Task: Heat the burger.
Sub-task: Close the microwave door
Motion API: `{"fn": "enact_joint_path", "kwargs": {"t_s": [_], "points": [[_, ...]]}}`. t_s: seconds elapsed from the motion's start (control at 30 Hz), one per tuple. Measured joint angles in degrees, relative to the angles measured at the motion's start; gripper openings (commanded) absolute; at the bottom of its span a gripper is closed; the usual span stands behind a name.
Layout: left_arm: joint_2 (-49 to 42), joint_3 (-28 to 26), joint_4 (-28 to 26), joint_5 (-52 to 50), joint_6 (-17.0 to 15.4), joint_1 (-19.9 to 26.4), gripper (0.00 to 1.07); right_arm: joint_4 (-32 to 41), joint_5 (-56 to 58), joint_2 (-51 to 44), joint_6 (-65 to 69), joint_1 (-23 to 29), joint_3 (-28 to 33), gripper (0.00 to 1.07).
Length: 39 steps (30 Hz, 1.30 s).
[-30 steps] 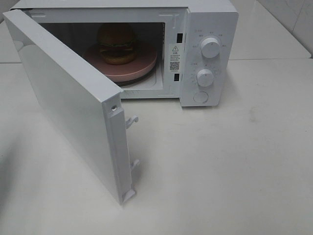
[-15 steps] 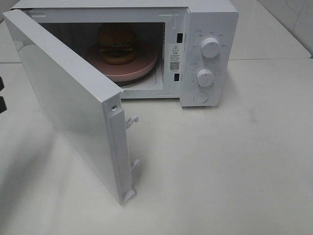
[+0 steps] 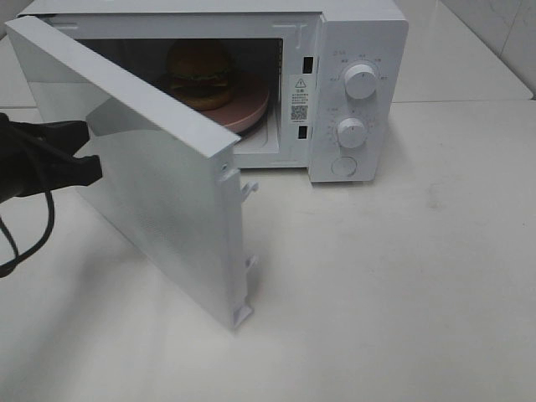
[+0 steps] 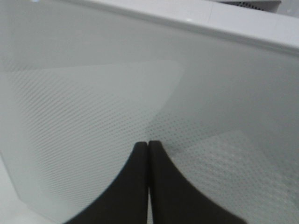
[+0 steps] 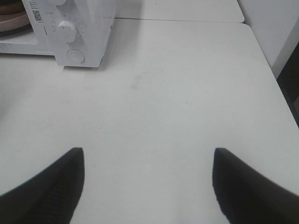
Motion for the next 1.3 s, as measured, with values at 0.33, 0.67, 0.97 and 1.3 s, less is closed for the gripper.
{"fn": "enact_joint_path", "kwargs": {"t_s": [0.33,0.67,0.97,1.3], "points": [[5.44,-5.61,-6.93,-0.17,3.9,-7.96,0.0,0.0,0.0,0.0,0.0,0.0,0.0,0.74],[11.46,-13.58,-16.73,1.15,9.0,-14.32,0.0,0.0,0.0,0.0,0.0,0.0,0.0,0.74],[17.53,-22.75,-31.05,2.46,18.33,-20.28,0.0,0.0,0.0,0.0,0.0,0.0,0.0,0.74],[23.32,-32.89,-41.25,5.04,27.22,-22.8,0.0,0.0,0.0,0.0,0.0,0.0,0.0,0.74]]}}
